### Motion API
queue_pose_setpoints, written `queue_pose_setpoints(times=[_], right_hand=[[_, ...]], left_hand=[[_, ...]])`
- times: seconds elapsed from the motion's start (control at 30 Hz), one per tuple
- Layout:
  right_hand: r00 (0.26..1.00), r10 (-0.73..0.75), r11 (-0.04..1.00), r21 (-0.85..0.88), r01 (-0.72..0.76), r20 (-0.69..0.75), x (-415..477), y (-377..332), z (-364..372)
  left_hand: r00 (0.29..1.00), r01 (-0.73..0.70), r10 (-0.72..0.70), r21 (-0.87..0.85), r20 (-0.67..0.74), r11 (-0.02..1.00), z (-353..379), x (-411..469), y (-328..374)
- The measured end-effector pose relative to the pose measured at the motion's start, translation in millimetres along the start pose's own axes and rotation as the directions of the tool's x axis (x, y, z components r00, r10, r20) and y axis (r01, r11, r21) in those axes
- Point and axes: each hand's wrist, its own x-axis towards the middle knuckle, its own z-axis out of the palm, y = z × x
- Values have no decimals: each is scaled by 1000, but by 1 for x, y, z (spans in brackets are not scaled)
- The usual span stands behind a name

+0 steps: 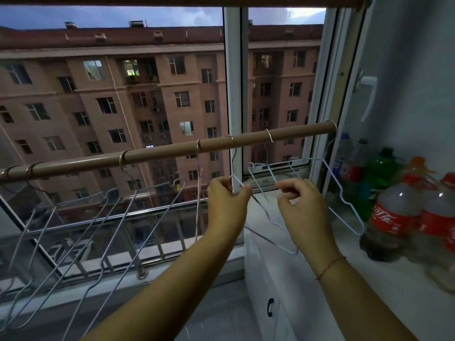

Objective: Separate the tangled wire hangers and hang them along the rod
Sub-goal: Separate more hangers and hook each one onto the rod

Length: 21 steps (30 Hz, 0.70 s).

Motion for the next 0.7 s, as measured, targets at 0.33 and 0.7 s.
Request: queue_pose_setpoints(times=[0.33,0.7], right_hand=[[950,206,978,-72,-195,236,3,33,-5],[950,252,964,33,-263,186,37,19,-6]], left_hand=[[975,-188,190,-28,113,982,28,-15,32],[957,278,-266,-100,118,955,70,29,45]])
